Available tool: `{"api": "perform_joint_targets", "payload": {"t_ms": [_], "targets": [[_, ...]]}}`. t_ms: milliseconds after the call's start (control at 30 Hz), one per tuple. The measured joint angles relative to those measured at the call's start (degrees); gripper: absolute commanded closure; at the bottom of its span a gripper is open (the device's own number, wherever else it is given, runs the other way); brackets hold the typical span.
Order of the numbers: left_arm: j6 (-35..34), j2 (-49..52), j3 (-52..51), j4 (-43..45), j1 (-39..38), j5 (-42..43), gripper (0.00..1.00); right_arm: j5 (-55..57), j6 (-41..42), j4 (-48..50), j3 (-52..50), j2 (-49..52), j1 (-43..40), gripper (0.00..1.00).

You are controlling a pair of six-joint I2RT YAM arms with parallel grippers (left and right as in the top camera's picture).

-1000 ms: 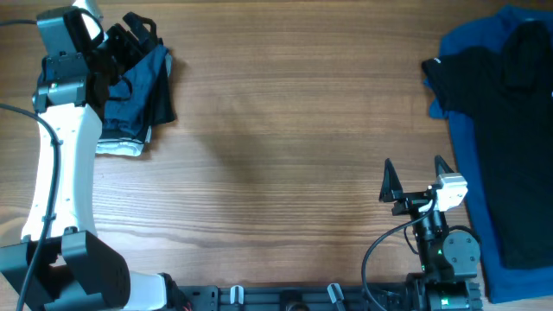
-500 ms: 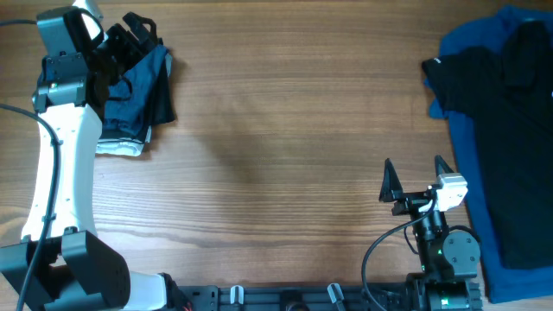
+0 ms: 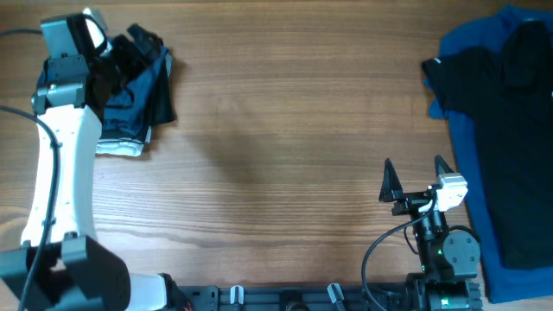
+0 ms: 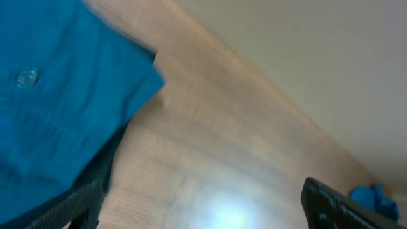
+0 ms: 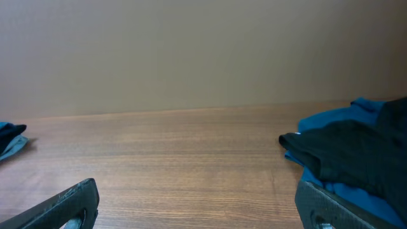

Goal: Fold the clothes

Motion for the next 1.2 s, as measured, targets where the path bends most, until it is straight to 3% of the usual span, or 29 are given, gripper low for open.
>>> {"api": "perform_joint_targets", "payload": {"t_ms": [433,833,1000,1200], "targets": [[0.0,-33.1,-3.0,-8.4,-5.9,-1.3,0.0,0.0,0.0,0.0,0.0,0.0,0.0,0.0],[0.0,-70.1,-34.1,-9.5,-8.3,-7.6,0.0,0.0,0.0,0.0,0.0,0.0,0.0,0.0],[0.0,-77.7,-46.4,-2.5,-8.3,-8.7,0.0,0.0,0.0,0.0,0.0,0.0,0.0,0.0],[0.0,-81.5,-59.5,13.1,-8.3,-9.0,0.0,0.0,0.0,0.0,0.0,0.0,0.0,0.0]]}}
